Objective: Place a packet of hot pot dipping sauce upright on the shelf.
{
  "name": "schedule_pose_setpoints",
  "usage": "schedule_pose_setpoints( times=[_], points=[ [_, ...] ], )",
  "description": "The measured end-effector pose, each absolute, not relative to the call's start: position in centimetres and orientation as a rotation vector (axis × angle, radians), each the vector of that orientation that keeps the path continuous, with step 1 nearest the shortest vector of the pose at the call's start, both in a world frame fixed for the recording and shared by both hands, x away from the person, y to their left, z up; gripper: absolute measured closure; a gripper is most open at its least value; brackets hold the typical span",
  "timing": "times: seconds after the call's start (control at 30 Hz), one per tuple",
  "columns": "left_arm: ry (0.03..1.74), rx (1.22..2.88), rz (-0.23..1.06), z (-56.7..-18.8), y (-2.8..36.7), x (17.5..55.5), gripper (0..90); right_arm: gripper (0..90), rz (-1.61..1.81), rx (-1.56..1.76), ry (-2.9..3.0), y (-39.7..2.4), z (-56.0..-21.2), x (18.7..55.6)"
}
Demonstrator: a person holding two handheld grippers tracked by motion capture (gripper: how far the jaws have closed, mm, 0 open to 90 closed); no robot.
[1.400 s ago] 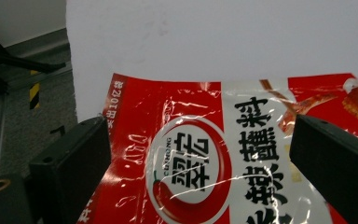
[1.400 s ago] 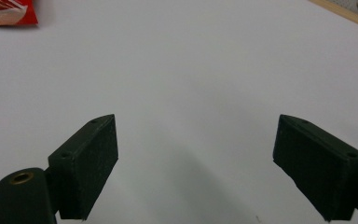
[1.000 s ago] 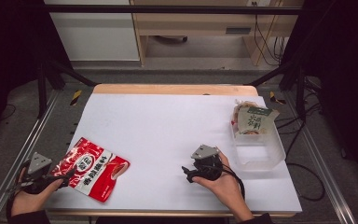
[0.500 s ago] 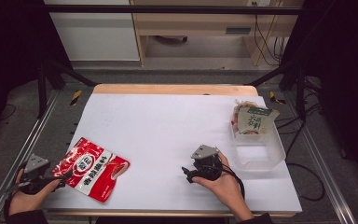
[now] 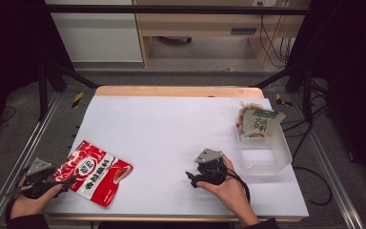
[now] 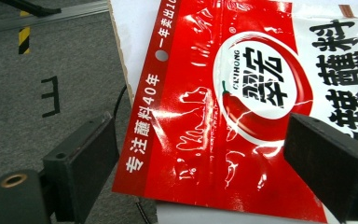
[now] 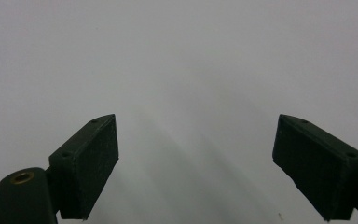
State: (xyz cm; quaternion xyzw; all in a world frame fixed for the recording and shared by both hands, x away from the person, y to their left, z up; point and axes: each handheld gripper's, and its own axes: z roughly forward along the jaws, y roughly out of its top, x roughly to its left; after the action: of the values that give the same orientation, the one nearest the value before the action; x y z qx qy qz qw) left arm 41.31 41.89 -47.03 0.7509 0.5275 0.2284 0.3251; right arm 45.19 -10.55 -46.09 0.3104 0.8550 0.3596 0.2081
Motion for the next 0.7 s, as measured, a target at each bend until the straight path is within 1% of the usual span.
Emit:
schedule_pose_setpoints(
  times=[0.13,0.2,0.4,0.5,0.7],
  points=[
    [1.377,1.964,0.593,-46.85,41.78,41.23,13.3,14.7,0.996,0.862,2.379,-10.55,-46.13,45.2],
    [1.374,1.954,0.592,-46.63,41.79,41.12,17.0,14.7,0.995,0.86,2.379,-10.55,-46.13,45.21],
    [1.359,1.953,0.594,-46.37,41.66,40.98,18.7,14.7,0.982,0.861,2.387,-10.54,-46.17,45.19],
    [1.352,1.945,0.589,-46.13,41.49,40.87,23.9,14.8,0.982,0.859,2.386,-10.49,-46.2,45.19],
    [1.379,1.913,0.514,-46.25,41.65,40.99,32.5,14.8,0.973,0.855,2.392,-10.49,-46.23,45.19]
  ],
)
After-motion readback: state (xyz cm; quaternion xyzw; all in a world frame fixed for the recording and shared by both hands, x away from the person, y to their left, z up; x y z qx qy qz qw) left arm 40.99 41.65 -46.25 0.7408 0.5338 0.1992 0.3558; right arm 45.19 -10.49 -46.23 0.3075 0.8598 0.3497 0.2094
